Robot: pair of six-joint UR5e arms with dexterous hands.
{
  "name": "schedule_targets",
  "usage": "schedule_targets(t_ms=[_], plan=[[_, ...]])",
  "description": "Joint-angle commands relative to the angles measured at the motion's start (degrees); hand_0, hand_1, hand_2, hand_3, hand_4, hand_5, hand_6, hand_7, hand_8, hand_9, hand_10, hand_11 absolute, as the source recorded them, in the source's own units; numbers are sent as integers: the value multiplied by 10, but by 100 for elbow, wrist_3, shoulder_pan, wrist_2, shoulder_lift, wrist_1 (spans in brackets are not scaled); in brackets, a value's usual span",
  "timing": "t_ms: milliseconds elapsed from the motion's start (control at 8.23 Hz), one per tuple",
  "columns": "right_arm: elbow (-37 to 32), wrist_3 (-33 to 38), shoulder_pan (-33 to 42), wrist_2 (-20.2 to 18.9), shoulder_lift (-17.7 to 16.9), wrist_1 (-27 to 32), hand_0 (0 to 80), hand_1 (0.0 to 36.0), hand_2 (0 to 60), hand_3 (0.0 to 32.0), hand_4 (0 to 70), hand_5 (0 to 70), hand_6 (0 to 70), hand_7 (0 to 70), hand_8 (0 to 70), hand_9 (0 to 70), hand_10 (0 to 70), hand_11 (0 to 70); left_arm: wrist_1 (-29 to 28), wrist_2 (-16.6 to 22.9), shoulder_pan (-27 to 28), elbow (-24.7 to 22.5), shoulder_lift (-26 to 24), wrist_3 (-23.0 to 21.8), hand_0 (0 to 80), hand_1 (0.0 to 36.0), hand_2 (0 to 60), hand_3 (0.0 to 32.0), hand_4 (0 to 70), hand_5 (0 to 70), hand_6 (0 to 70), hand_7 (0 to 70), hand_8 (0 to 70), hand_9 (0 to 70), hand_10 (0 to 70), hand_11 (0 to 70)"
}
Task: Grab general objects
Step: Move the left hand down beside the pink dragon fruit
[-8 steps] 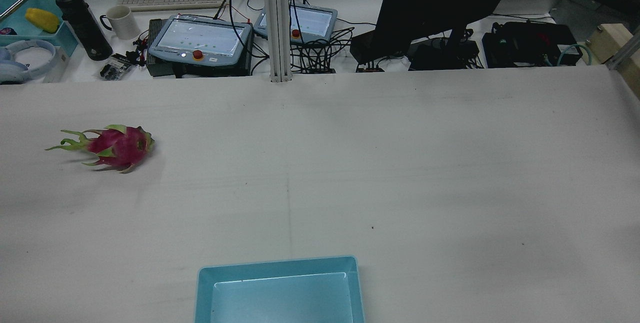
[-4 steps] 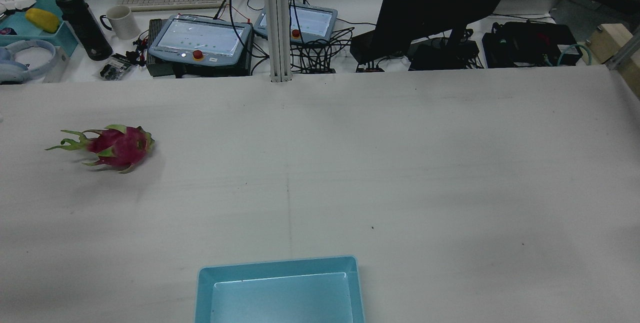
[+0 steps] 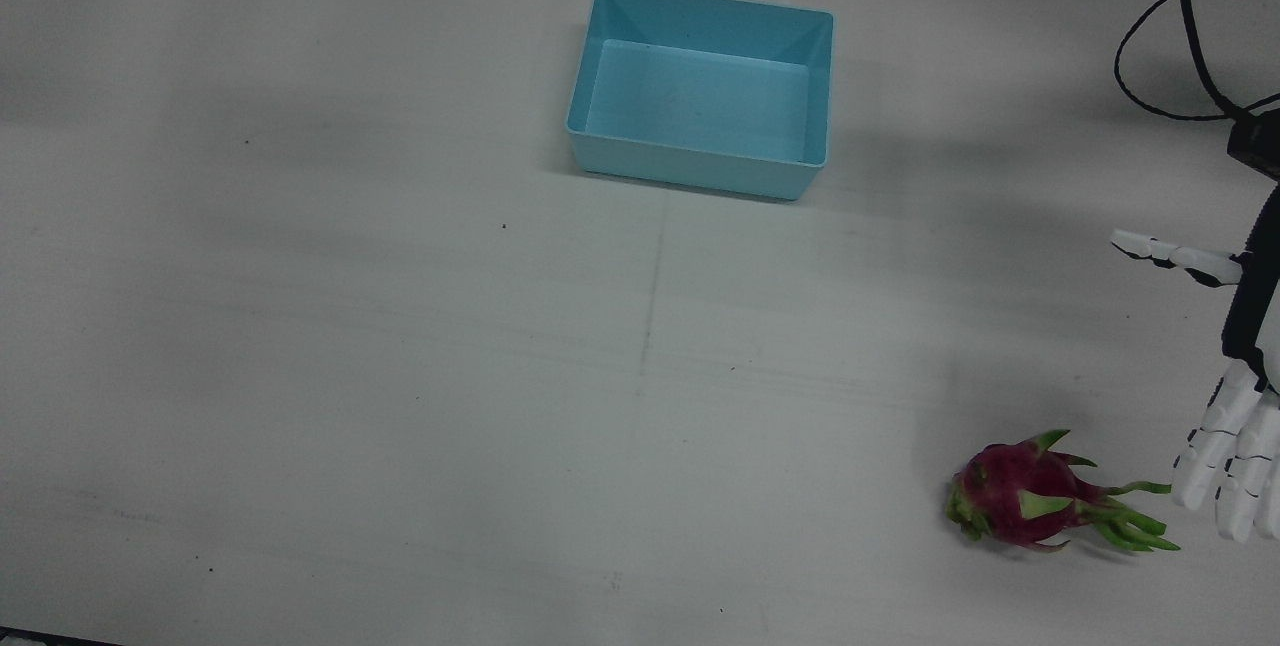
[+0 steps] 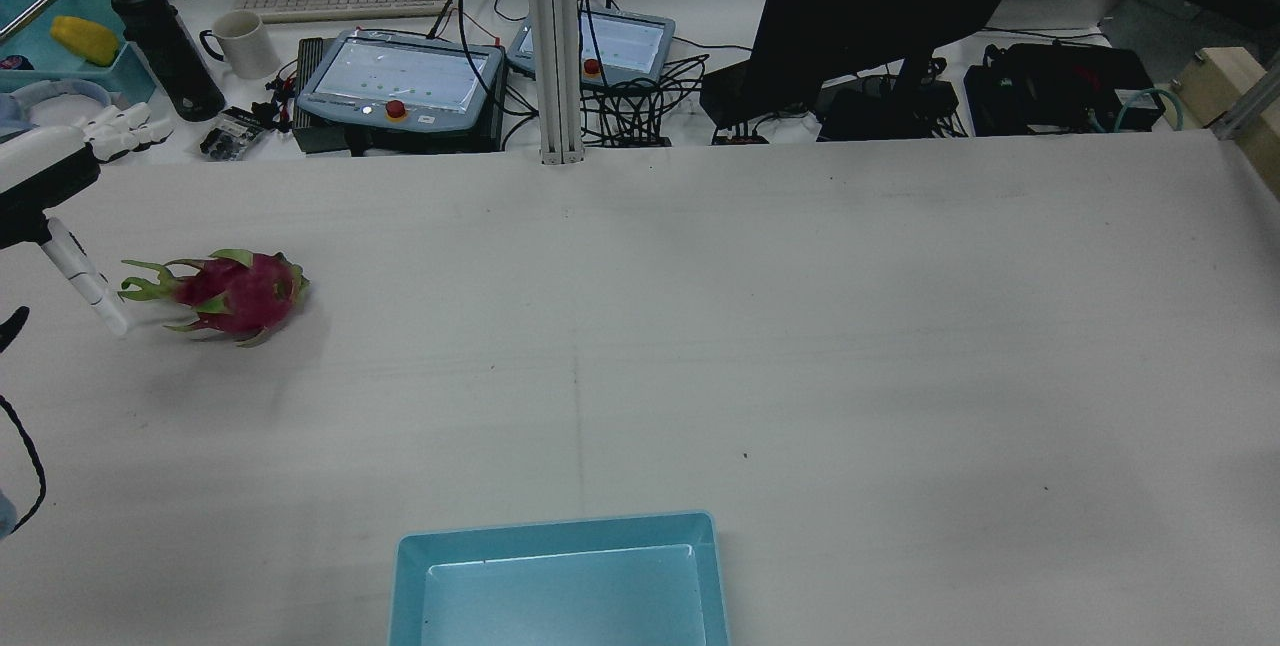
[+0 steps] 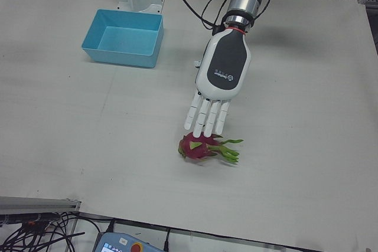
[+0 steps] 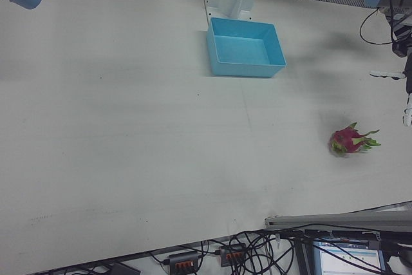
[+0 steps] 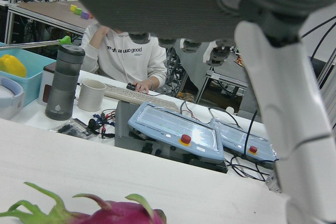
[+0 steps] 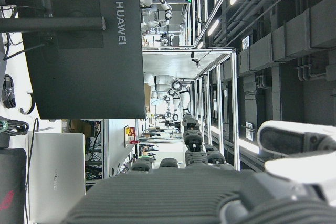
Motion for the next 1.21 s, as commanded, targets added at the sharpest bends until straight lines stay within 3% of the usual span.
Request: schedule_targets(t_ms=[0, 243, 364, 607, 850, 1093], plan=[[0, 5, 0, 0, 0, 0, 0, 0, 0, 0, 0, 0, 0, 0, 0, 0, 0, 0, 182, -731, 463, 611, -39, -598, 527, 209, 52, 20, 0, 0, 0, 19, 0, 0, 0, 0], [0, -4, 0, 0, 0, 0, 0, 0, 0, 0, 0, 0, 0, 0, 0, 0, 0, 0, 77, -967, 534, 963, -39, -968, 525, 207, 49, 12, 0, 0, 0, 22, 0, 0, 0, 0], [0, -4, 0, 0, 0, 0, 0, 0, 0, 0, 0, 0, 0, 0, 0, 0, 0, 0, -64, -986, 682, 1244, -39, -1467, 530, 212, 54, 12, 0, 0, 0, 24, 0, 0, 0, 0], [0, -4, 0, 0, 0, 0, 0, 0, 0, 0, 0, 0, 0, 0, 0, 0, 0, 0, -248, -1152, 920, 1422, -39, -1639, 540, 220, 47, 4, 0, 0, 0, 28, 0, 0, 0, 1], [0, 5, 0, 0, 0, 0, 0, 0, 0, 0, 0, 0, 0, 0, 0, 0, 0, 0, -268, -1188, 956, 1808, -379, -2137, 553, 230, 46, 0, 0, 21, 0, 35, 0, 0, 0, 6], [0, -4, 0, 0, 0, 0, 0, 0, 0, 0, 0, 0, 0, 0, 0, 0, 0, 0, -232, -1197, 956, 2036, -705, -2157, 566, 242, 55, 0, 0, 50, 0, 41, 0, 0, 0, 10]])
